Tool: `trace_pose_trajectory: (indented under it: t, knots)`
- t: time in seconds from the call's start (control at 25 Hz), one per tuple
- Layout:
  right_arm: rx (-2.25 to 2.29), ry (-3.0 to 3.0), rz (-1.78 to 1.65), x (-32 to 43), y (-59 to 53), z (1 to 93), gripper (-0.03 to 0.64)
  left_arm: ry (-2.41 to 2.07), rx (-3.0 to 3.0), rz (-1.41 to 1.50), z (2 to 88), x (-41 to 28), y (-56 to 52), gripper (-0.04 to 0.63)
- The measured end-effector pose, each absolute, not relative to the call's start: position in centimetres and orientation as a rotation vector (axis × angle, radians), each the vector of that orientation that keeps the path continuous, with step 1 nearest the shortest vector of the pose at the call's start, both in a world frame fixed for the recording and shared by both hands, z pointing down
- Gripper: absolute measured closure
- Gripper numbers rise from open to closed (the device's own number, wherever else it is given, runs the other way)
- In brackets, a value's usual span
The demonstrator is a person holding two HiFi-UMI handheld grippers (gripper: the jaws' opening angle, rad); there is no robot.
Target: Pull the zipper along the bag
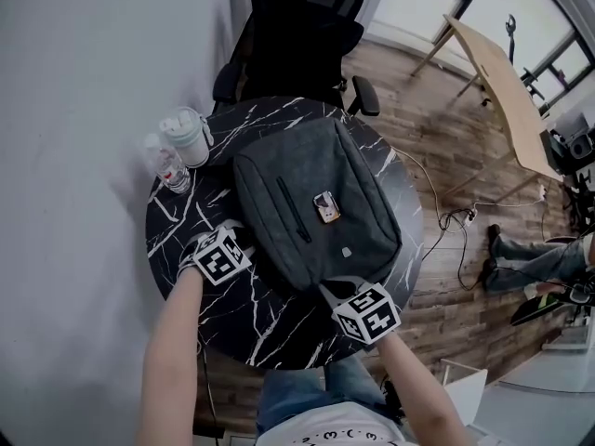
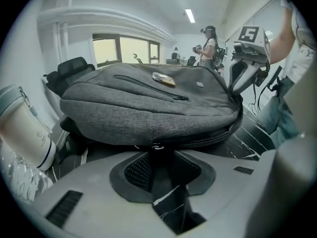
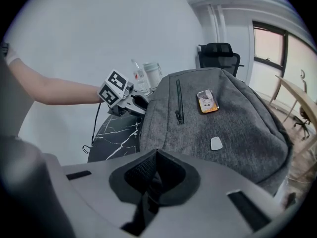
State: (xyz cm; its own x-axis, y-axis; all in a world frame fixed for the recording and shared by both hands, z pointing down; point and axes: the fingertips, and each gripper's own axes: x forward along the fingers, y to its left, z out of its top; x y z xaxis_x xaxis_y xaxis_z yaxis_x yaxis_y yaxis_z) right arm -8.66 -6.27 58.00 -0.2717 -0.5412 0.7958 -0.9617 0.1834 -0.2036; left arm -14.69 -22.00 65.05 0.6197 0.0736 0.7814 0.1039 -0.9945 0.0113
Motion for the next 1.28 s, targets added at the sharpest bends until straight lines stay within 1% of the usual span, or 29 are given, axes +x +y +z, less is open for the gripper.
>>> trace_pose_trajectory:
  t: [0.08,0.24,0.28,0.48,0.8,1.0,1.28]
  knots:
    - [1.410,-1.896,0.959,-8.7,-6.3,58.0,0.566,-0.145,-2.815,-1.337,65.1,-14.7,-22.2,0.539]
    - [1.406,-1.898,0.962,-8.6,-6.4,58.1,0.566,-0.103,-2.872,-1.298,64.3,-15.7,-22.5,0.548]
    - [1.404,-1.898,0.962,-8.7,-6.4,58.1,0.566,-0.091,-2.883,-1.275,64.1,-15.9,-22.6,0.575]
    - [1.407,-1.917,0.932,-9.3,-7.5,57.7,0.566,-0.014,-2.938,-1.197,63.0,-16.4,-22.6,0.577]
    - [1.579,-1.827,0.876,-7.3,-11.9,59.2,0.566,0.065,-2.833,-1.221,62.7,-17.1,-22.2,0.580]
    - [1.604,-1.662,1.035,-5.7,-12.6,63.0,0.565,0.009,-2.743,-1.241,63.0,-17.4,-20.9,0.580]
    - [1.555,-1.707,1.271,-5.6,-13.0,63.1,0.565,-0.021,-2.769,-1.274,62.9,-17.7,-19.7,0.580]
